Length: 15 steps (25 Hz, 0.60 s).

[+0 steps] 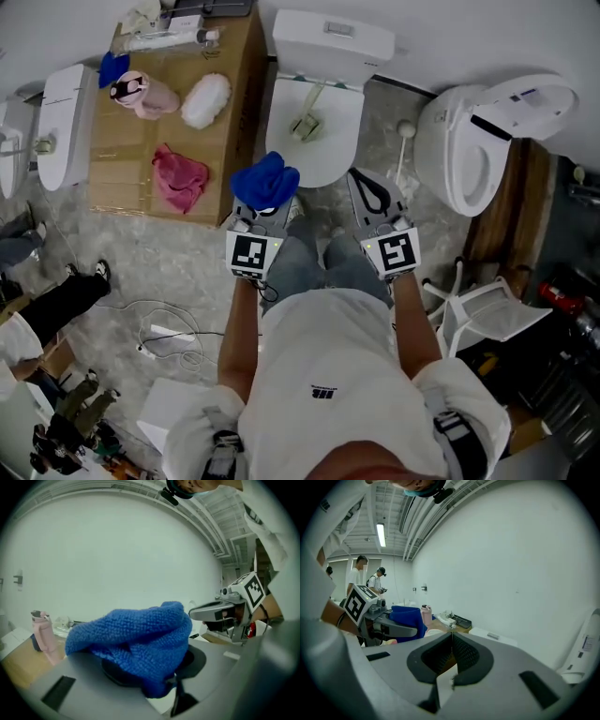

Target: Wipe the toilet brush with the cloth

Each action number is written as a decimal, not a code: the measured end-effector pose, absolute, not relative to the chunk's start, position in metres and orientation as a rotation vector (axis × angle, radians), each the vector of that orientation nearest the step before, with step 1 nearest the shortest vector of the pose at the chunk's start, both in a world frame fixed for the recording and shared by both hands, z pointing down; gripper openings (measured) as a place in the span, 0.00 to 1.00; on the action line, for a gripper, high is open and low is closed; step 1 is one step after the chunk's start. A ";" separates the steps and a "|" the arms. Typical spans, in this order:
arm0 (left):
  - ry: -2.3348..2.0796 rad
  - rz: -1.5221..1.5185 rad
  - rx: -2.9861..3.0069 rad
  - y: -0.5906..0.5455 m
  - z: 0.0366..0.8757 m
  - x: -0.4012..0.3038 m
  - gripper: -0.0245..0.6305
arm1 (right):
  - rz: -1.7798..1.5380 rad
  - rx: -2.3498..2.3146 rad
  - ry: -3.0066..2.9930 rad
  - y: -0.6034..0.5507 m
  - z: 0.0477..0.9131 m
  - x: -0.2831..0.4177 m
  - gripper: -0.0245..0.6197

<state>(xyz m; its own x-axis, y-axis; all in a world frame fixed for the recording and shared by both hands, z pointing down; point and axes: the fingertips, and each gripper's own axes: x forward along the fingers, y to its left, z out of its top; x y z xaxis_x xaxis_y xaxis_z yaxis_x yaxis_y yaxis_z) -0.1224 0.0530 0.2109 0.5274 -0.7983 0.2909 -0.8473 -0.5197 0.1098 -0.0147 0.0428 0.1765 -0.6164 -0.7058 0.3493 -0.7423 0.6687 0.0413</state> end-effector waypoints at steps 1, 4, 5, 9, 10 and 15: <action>-1.379 0.308 2.527 0.049 0.219 -0.123 0.26 | 0.159 1.151 -2.544 0.039 0.183 -0.015 0.03; -1.356 0.333 2.514 0.038 0.242 -0.124 0.26 | 0.173 1.156 -2.531 0.029 0.204 -0.018 0.03; -1.350 0.343 2.510 0.035 0.249 -0.124 0.26 | 0.177 1.157 -2.528 0.027 0.210 -0.018 0.03; -1.331 0.378 2.501 0.023 0.273 -0.119 0.26 | 0.193 1.149 -2.523 0.014 0.234 -0.016 0.03; -1.326 0.387 2.500 0.020 0.278 -0.118 0.26 | 0.198 1.144 -2.522 0.010 0.241 -0.016 0.03; -1.300 0.433 2.502 0.004 0.306 -0.112 0.26 | 0.232 1.111 -2.511 -0.006 0.274 -0.014 0.03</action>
